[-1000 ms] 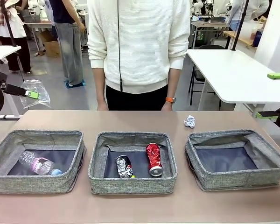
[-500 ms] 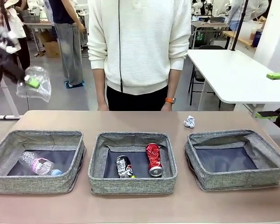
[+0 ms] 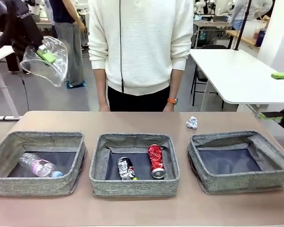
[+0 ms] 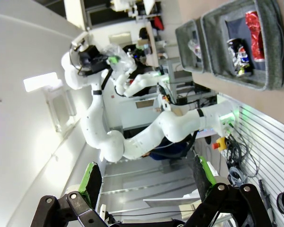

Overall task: Sort the waste into the appropriate baskets.
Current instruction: Pick up the waste item pointed out by the person.

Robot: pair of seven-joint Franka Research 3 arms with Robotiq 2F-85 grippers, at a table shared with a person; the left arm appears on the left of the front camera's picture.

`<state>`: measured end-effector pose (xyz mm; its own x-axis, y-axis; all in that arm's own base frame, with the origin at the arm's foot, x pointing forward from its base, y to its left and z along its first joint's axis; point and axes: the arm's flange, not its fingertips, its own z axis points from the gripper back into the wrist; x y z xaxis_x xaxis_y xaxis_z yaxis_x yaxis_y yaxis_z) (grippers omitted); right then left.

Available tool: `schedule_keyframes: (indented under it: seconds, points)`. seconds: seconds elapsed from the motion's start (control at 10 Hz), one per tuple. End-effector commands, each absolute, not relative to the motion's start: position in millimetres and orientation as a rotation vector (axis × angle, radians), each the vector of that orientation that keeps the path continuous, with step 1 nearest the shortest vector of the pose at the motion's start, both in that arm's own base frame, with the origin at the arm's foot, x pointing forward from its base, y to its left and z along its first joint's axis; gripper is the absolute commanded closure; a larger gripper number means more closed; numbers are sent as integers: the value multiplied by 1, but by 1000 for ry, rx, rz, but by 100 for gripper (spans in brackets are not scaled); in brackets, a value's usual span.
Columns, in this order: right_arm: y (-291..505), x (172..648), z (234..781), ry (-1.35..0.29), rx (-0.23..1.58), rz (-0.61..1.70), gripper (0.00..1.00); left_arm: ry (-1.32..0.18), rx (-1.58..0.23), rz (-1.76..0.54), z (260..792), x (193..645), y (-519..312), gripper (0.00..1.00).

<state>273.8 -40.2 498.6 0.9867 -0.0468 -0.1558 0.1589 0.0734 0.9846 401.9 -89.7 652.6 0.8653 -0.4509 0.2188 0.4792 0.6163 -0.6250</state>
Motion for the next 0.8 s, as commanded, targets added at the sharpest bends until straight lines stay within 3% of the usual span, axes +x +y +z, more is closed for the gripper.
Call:
schedule_keyframes:
  seconds: [0.0,0.1,0.2,0.3,0.5,0.7]
  points:
    - [-39,275,503,86,1508,-157,0,30,-721,-450,648,384,-105,89]
    - [-39,275,503,86,1508,-157,0,57,-754,-450,652,373,-116,89]
    - [-39,275,503,86,1508,-157,0,51,-808,-602,651,363,-112,89]
    - [-39,275,503,86,1508,-157,0,30,-725,-477,650,383,-113,89]
    - [-39,275,503,86,1508,-157,0,30,-725,-477,650,383,-113,89]
    - [-39,275,503,86,1508,-157,0,123,-667,-392,655,369,-143,89]
